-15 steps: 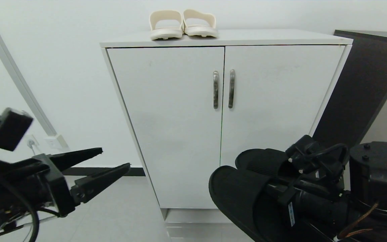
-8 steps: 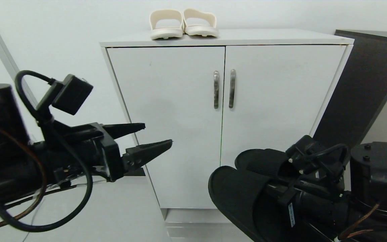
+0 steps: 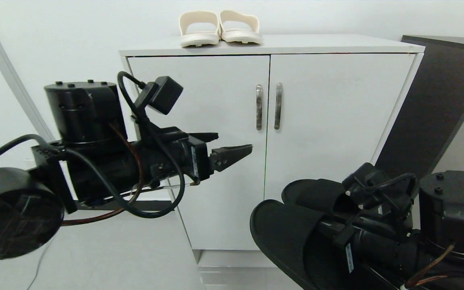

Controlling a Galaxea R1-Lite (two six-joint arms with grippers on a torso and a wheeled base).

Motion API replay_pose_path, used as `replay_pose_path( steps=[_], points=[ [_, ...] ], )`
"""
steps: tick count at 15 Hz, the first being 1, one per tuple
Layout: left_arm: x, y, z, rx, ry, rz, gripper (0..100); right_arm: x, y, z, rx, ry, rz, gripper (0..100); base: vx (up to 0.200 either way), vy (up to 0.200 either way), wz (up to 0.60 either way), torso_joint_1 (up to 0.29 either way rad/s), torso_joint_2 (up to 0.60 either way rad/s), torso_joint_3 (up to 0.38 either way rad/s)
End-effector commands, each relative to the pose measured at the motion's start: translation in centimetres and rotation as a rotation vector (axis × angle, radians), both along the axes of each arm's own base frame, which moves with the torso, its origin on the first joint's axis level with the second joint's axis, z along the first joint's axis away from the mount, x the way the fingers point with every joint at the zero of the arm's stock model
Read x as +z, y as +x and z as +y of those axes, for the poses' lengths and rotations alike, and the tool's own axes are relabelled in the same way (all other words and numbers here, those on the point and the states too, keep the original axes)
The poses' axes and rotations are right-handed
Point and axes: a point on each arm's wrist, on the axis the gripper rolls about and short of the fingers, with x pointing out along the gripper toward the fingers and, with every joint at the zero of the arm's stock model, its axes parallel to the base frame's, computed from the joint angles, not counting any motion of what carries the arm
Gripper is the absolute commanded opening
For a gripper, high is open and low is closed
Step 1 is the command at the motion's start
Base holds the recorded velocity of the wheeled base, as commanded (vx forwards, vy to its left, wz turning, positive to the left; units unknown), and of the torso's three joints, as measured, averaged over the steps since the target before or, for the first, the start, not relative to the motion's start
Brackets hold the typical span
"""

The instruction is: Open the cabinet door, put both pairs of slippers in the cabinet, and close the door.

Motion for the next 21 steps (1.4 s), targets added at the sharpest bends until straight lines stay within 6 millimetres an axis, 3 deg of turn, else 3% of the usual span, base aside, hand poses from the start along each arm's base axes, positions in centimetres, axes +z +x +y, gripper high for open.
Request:
replay_pose_path(
  steps=[1,8,14,21],
  points=[
    [0.0,1.6,-2.6,-0.069,-0.019,0.017,100,0.0,0.0,0.1,0.003,-0.001,0.002,0,0.0,0.0,0.0,0.0,0.0,0.0],
    [4.9,3.0,-5.2,-0.384,-0.202,0.167,100,-0.2,-0.1,-0.1,0.003,-0.005,0.006,0,0.0,0.0,0.0,0.0,0.0,0.0],
    [4.0,6.3,-7.4,-0.299,-0.215,0.163,100,-0.4,0.0,0.0,0.006,-0.008,0.01,0,0.0,0.0,0.0,0.0,0.0,0.0],
    [3.6,7.9,-8.3,-0.195,-0.209,0.157,100,-0.8,0.2,0.1,0.003,-0.019,0.022,0,0.0,0.0,0.0,0.0,0.0,0.0]
  ],
)
